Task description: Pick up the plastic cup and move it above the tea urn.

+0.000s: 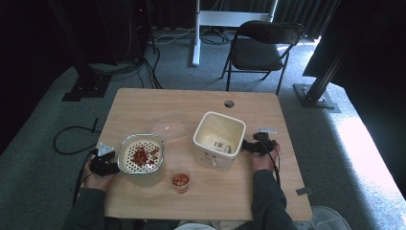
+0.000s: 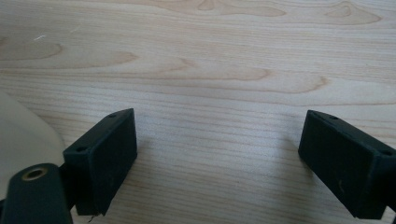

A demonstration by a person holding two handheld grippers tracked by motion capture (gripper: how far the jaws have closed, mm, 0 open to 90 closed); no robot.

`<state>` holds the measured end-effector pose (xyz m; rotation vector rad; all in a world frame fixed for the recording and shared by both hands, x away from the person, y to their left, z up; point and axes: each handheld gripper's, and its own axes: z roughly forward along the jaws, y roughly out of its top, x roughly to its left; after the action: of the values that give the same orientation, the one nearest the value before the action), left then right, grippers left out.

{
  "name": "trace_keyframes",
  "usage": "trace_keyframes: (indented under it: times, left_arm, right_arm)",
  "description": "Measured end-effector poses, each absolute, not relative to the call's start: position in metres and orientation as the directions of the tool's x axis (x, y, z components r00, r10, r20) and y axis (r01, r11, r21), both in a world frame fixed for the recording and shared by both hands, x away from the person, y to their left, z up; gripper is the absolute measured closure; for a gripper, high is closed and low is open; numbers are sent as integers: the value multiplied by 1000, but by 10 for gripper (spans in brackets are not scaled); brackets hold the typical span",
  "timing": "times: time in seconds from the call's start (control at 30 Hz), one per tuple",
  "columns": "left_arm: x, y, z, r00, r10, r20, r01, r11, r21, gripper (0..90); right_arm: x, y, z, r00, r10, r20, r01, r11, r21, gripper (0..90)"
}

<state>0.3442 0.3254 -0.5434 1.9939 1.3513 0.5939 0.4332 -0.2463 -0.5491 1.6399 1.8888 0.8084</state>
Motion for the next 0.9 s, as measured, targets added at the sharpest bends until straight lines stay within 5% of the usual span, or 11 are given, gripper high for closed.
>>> trace_keyframes:
  times: [0.5,0.7,0.9]
  left_arm:
    - [354,328,-541,407,913,-15,634,-271,724,447]
    - [370,338,-527,396,915,-75,623,-208,754,424]
    - [395,330,-501,420,907,-40,589,-238,773,362]
  right_arm:
    - [433,-247,-549,-145,989,7,687,96,720,110]
    - [433,-247,-549,-146,989,7,687,96,720,111]
    - [433,-247,-549,-146,989,7,687,96,720,111]
